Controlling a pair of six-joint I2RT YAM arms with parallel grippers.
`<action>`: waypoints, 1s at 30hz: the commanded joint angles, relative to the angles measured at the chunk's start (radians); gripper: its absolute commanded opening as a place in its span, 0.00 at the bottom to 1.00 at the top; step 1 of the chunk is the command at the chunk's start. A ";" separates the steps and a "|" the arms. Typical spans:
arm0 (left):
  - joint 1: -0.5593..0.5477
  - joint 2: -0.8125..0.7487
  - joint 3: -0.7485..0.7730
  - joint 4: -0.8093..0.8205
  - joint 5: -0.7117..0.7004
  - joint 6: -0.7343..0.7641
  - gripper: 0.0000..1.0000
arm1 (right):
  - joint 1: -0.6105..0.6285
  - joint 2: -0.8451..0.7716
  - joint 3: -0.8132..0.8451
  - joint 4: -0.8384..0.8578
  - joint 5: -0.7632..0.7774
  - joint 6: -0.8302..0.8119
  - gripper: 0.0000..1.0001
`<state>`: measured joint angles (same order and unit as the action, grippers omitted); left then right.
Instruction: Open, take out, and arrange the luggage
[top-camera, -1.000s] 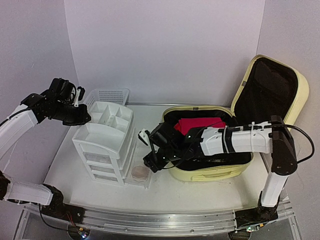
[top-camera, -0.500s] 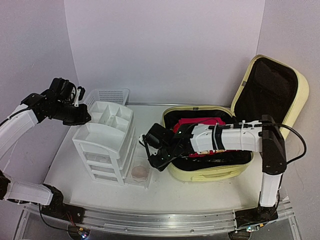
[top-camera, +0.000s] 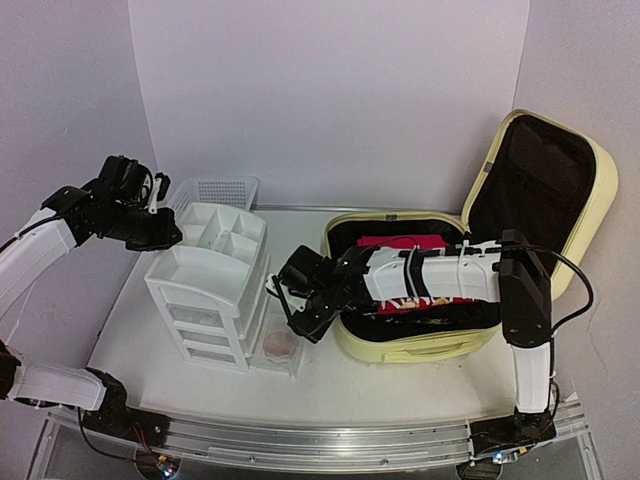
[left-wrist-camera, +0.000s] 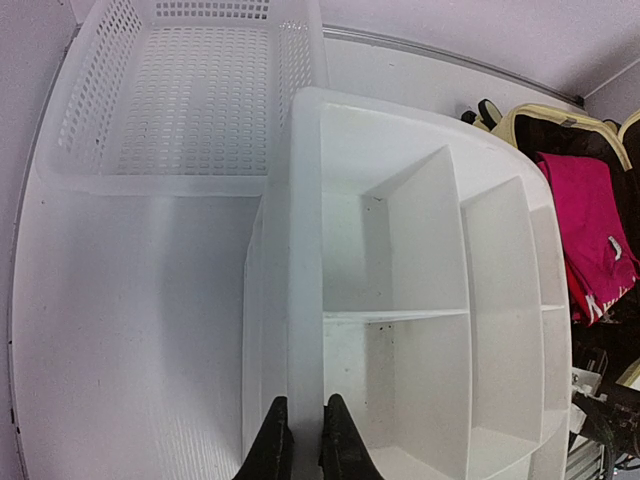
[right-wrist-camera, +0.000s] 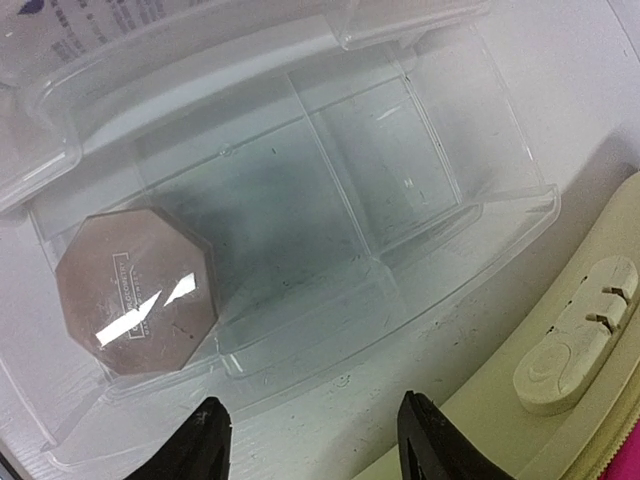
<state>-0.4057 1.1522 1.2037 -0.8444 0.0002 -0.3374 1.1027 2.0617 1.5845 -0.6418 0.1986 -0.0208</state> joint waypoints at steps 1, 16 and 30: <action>0.005 0.035 -0.042 -0.110 -0.030 0.054 0.00 | -0.018 0.030 0.025 -0.038 -0.011 -0.006 0.59; 0.005 0.047 -0.049 -0.105 -0.035 0.052 0.00 | -0.003 -0.155 -0.123 -0.113 -0.190 0.042 0.48; 0.005 0.046 -0.047 -0.105 -0.028 0.045 0.00 | 0.020 -0.043 -0.111 0.061 -0.064 0.102 0.20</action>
<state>-0.4049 1.1526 1.2018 -0.8391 0.0002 -0.3378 1.1374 1.9984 1.4834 -0.6746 0.0597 0.0277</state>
